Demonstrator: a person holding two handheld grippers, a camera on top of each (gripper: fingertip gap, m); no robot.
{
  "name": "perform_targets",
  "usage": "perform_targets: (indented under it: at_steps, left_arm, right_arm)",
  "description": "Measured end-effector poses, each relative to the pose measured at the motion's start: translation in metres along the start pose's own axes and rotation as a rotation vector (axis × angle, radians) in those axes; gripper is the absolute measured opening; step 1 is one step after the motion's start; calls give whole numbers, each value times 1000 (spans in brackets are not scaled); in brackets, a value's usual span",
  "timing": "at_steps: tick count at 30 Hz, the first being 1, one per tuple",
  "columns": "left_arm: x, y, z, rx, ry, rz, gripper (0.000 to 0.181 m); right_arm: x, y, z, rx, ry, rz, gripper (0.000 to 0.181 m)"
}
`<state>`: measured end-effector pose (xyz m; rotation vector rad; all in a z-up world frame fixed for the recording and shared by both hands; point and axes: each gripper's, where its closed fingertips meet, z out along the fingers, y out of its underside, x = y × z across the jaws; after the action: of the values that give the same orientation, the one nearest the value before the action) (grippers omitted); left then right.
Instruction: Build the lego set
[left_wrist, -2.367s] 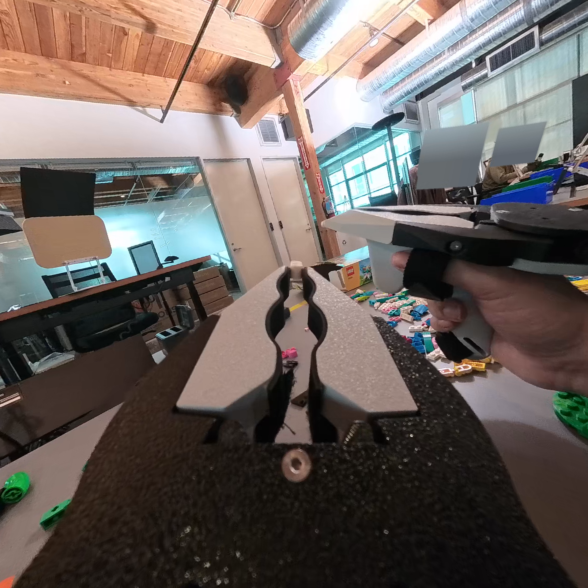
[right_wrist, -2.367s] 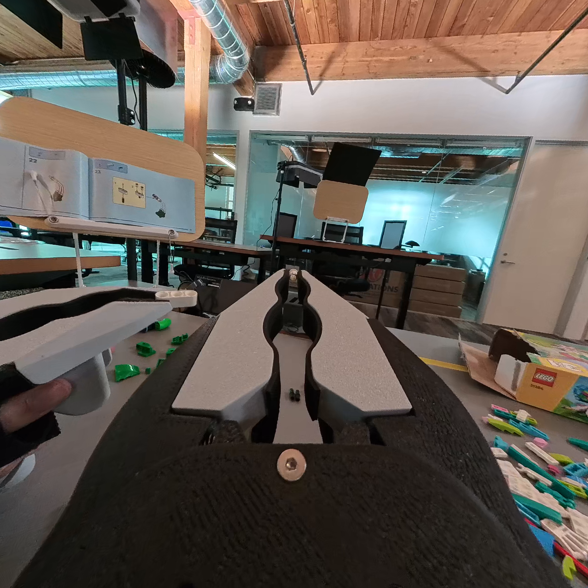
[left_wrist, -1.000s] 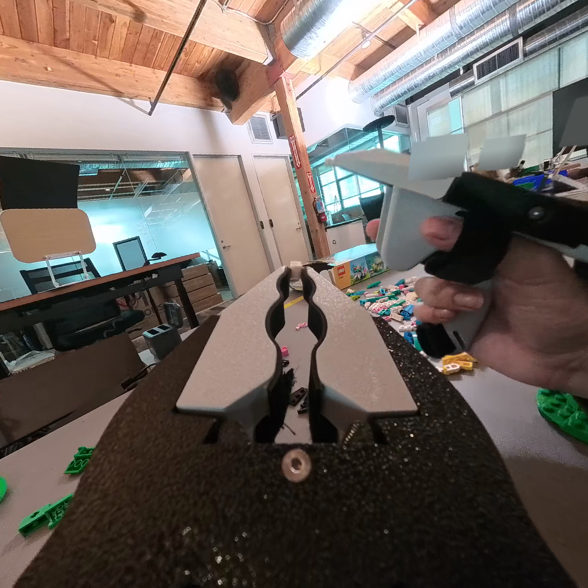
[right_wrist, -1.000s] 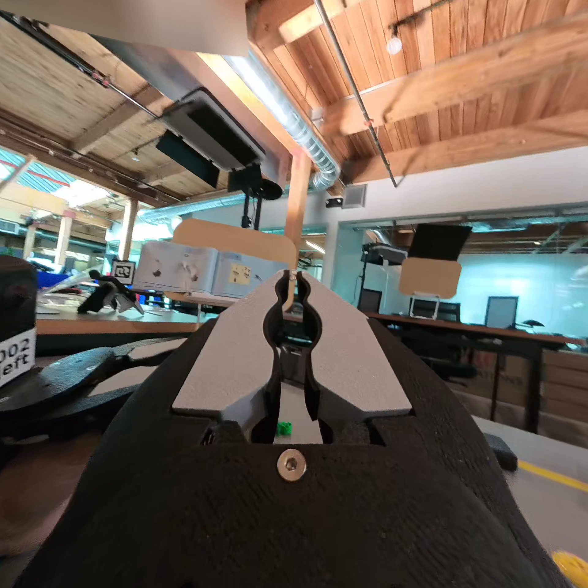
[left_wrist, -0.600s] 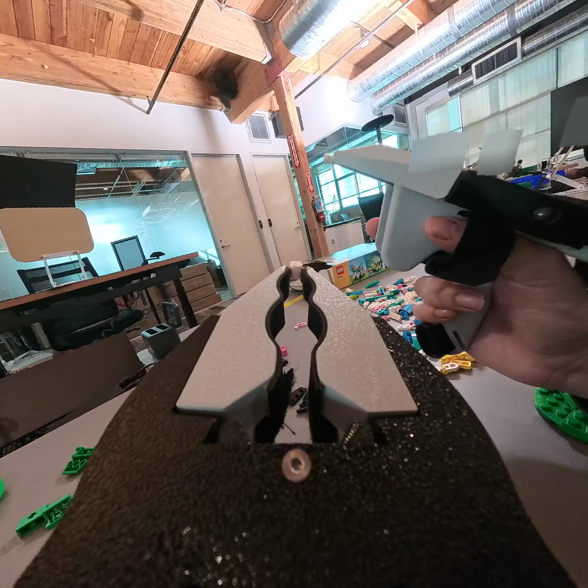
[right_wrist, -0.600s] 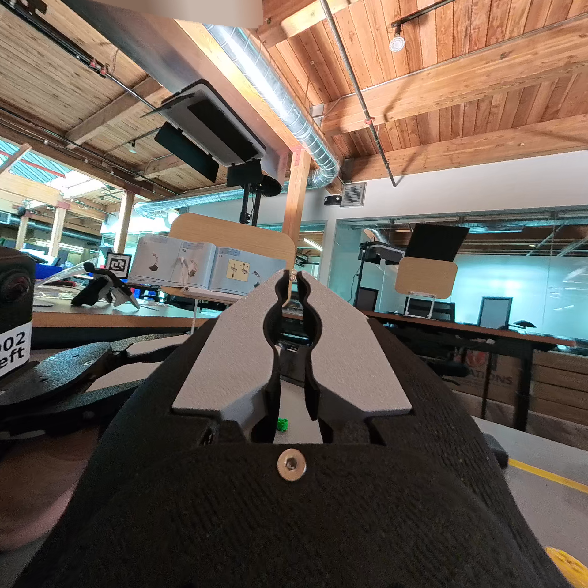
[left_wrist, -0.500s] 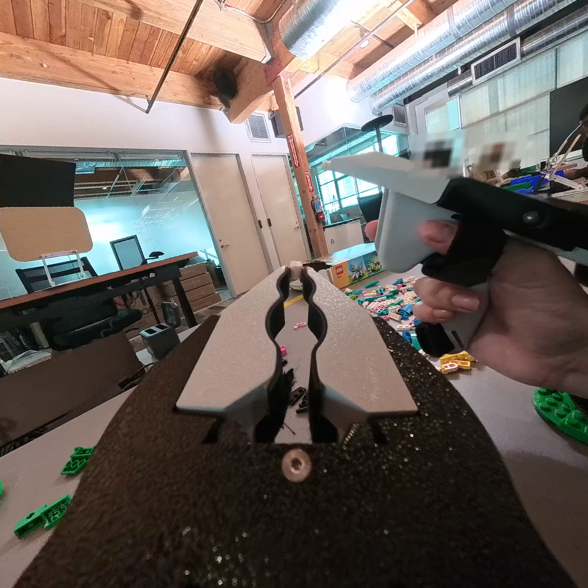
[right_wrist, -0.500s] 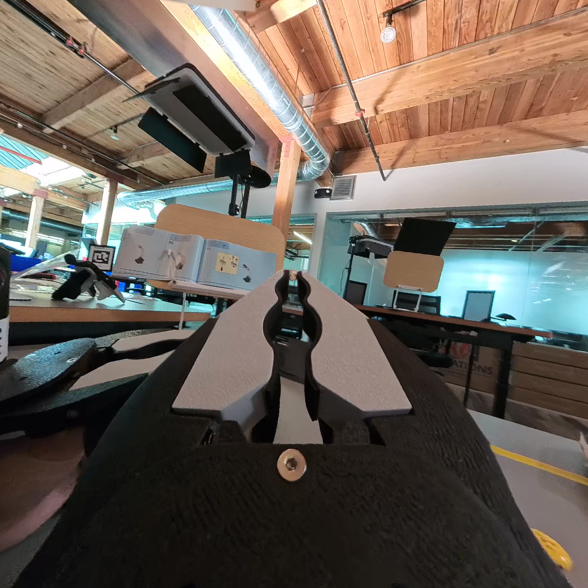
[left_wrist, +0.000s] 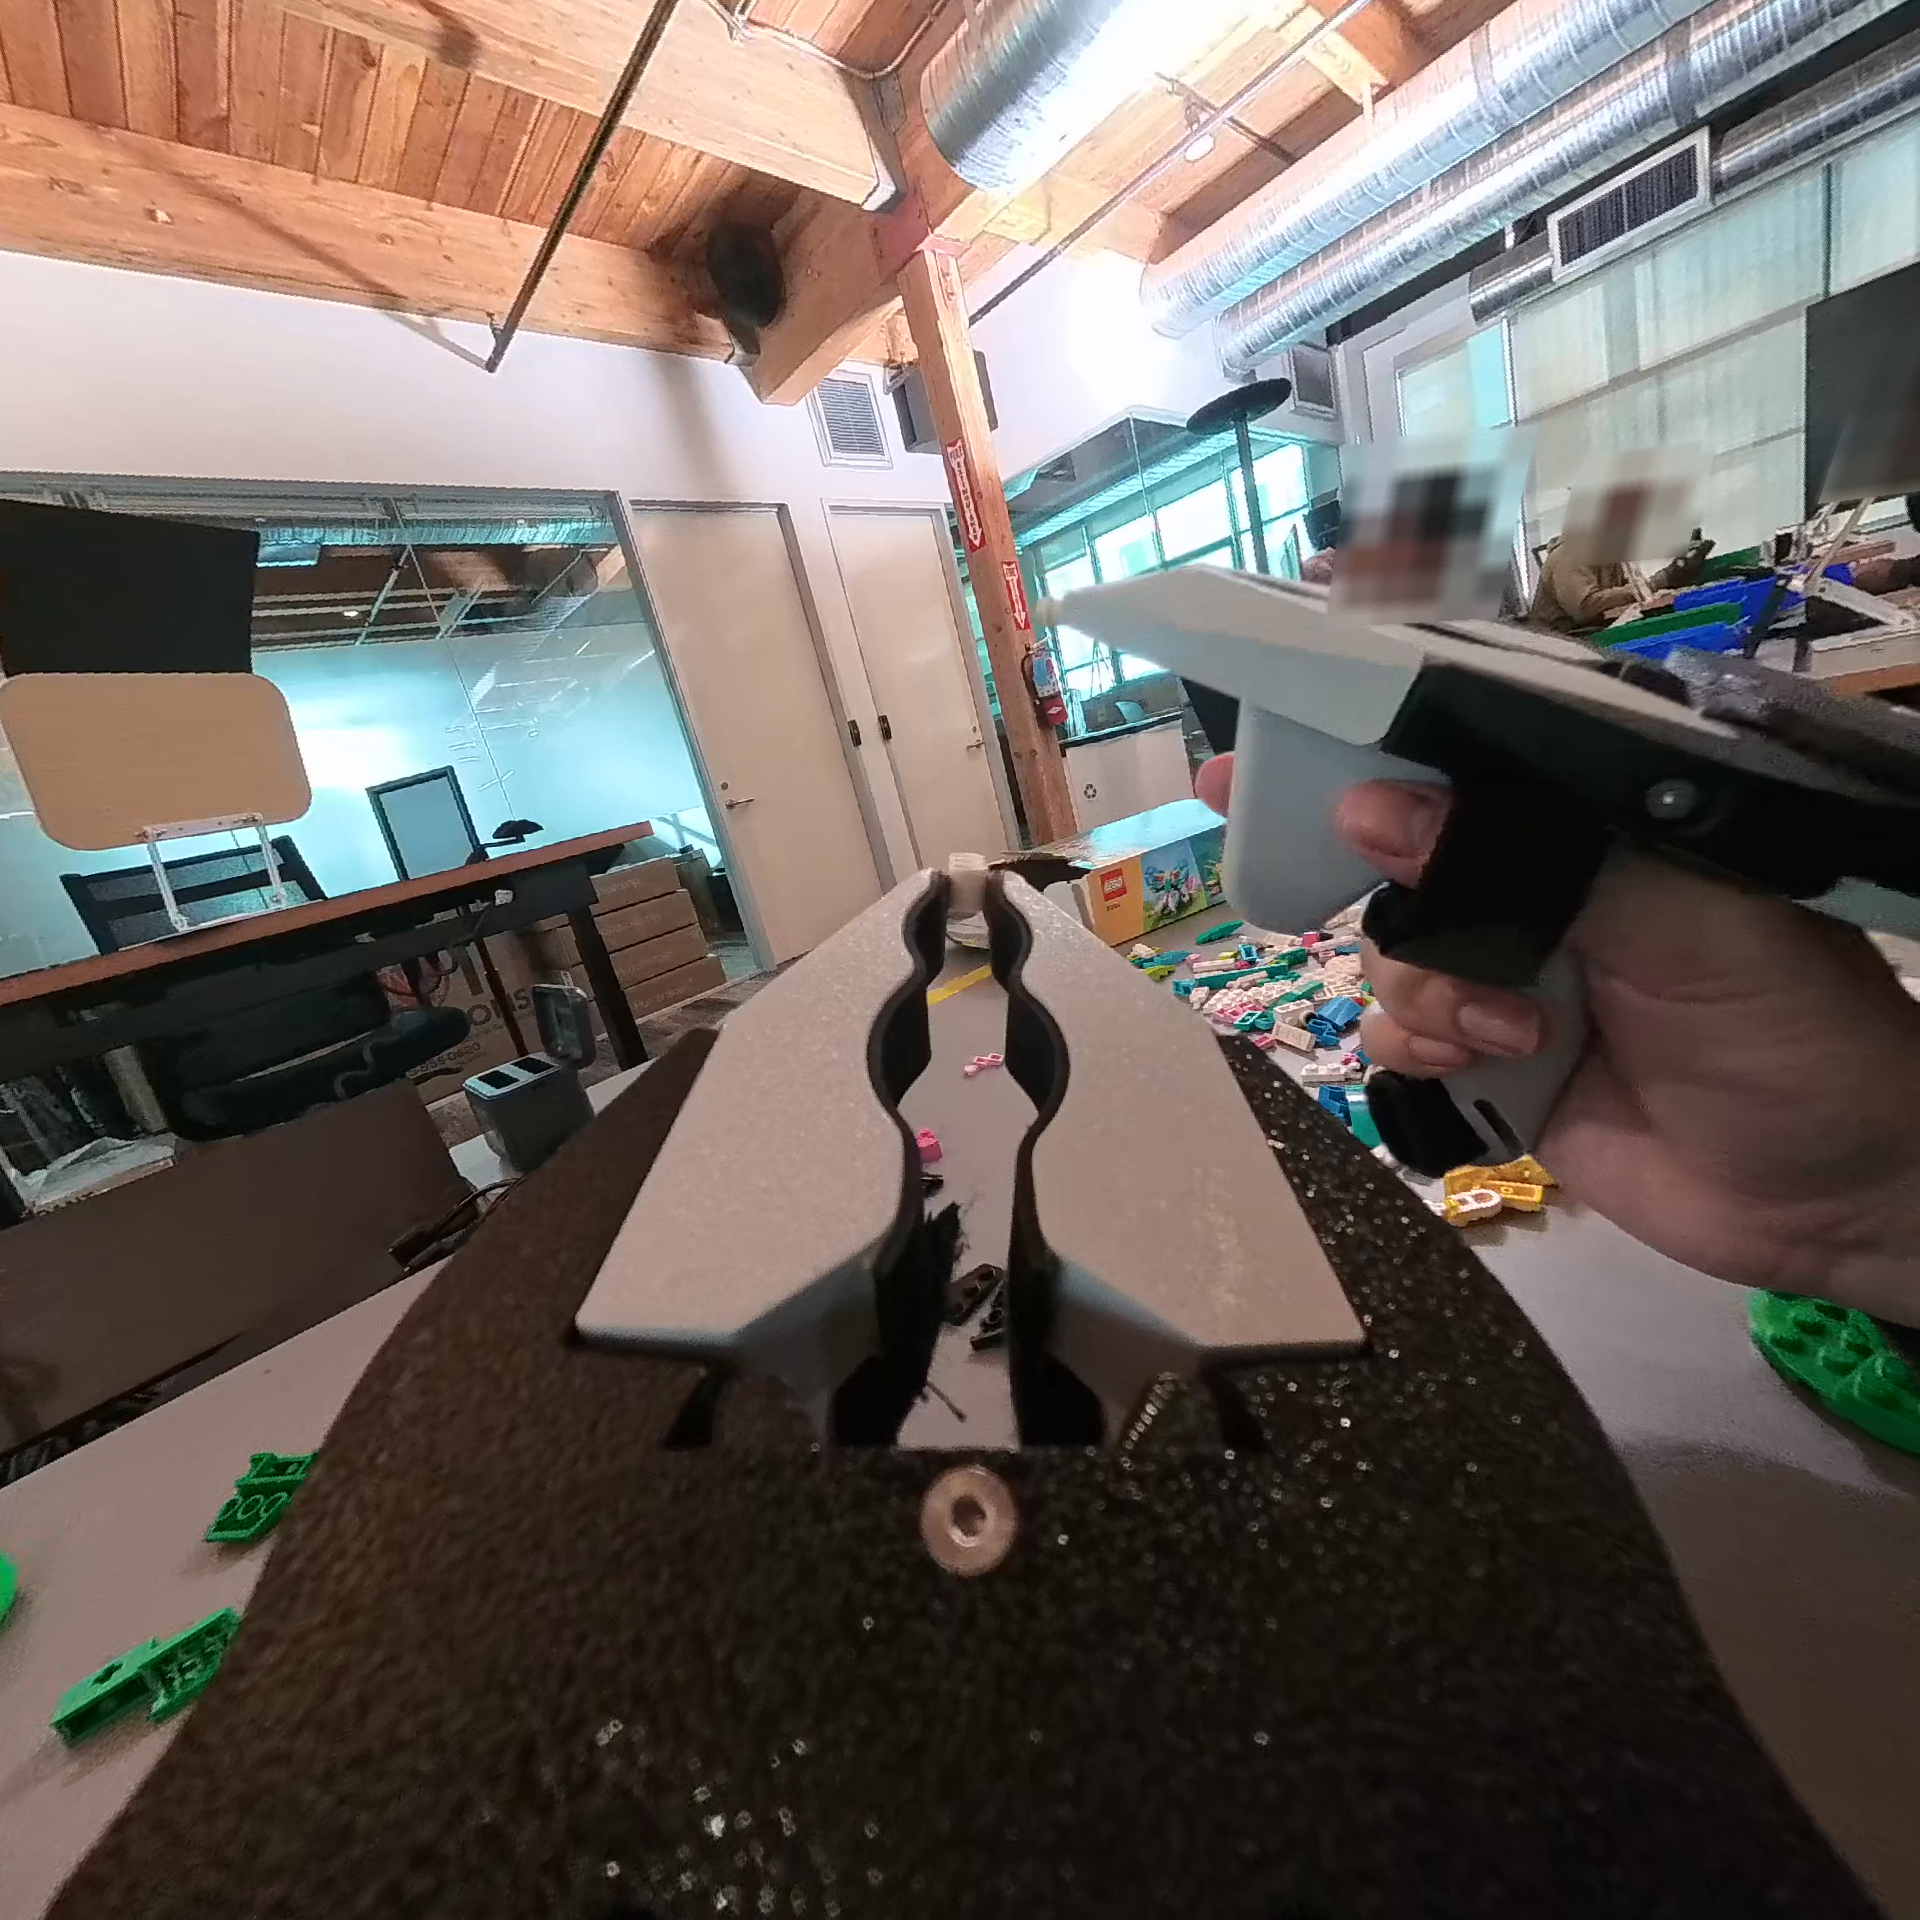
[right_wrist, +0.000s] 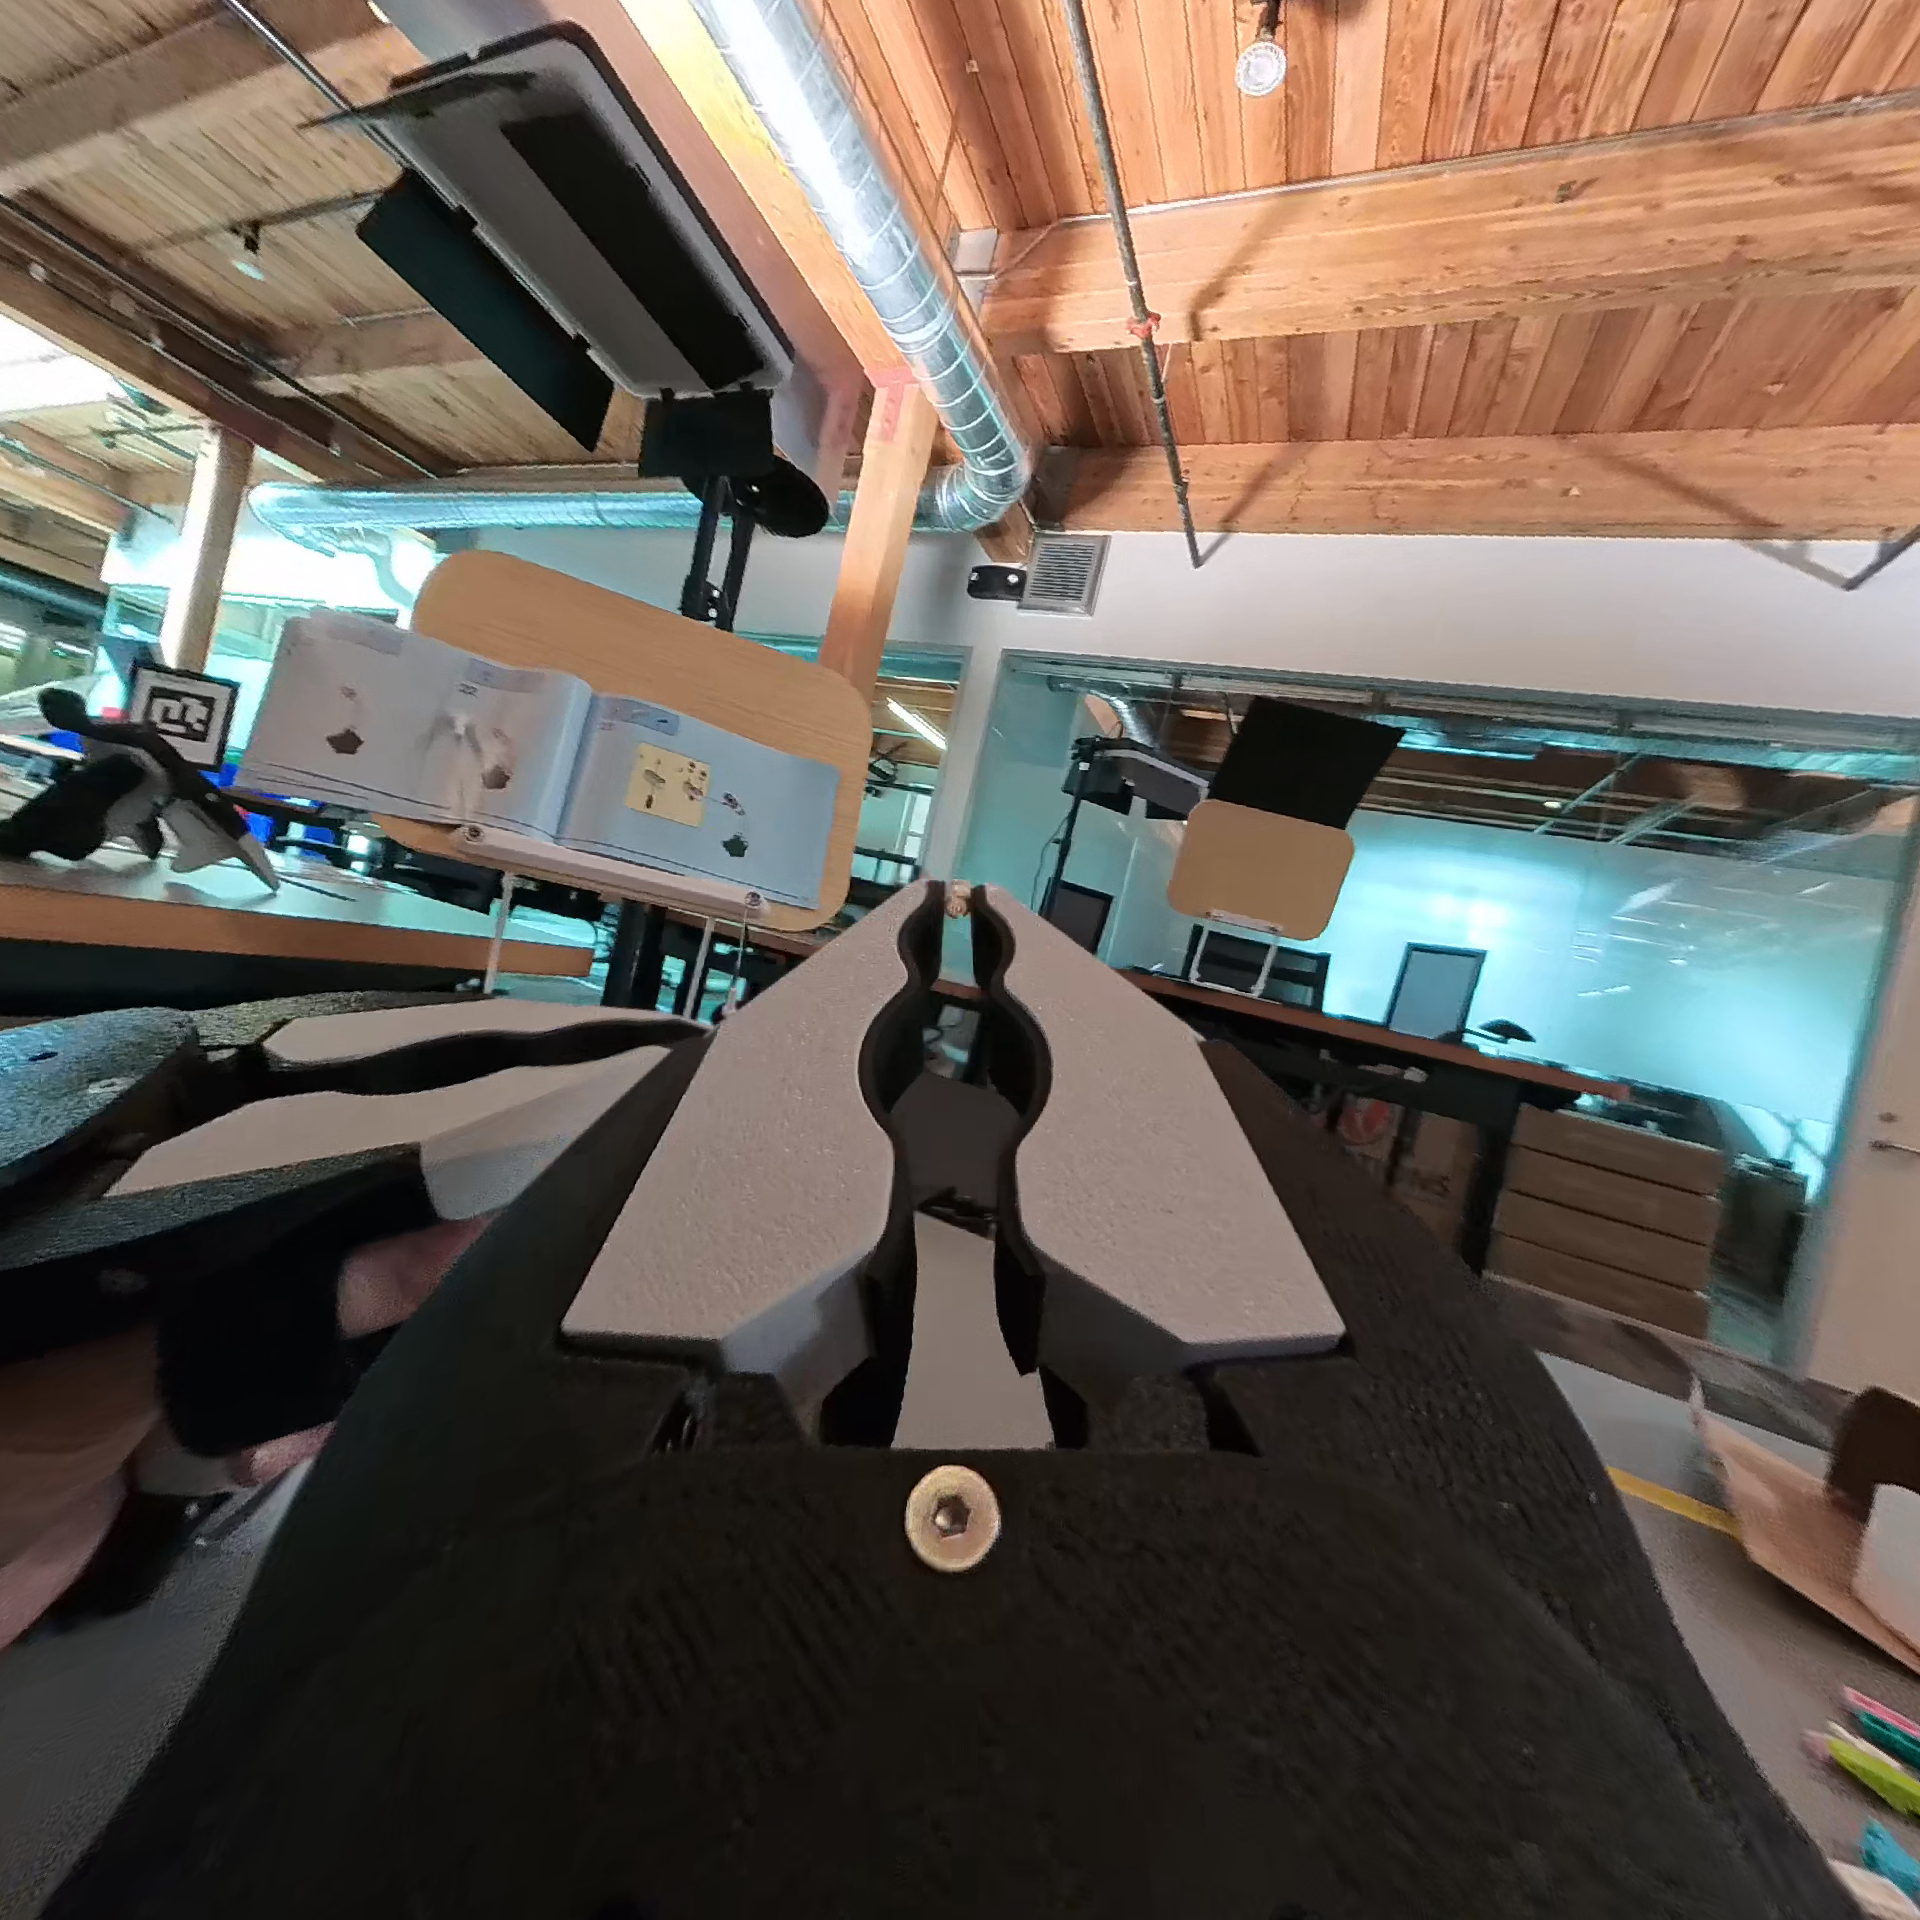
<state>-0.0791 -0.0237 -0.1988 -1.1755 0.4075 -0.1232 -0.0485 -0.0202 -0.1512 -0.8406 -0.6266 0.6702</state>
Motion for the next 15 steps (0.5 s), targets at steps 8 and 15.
perform_targets:
  at_steps: [8,15]
  left_arm:
    - [0,0,0,0,0,-4,5]
    - [1,0,0,-1,2,-5,5]
  right_arm:
    - [0,4,1,-28,17,-52,4]
    - [-1,6,1,-39,13,-44,4]
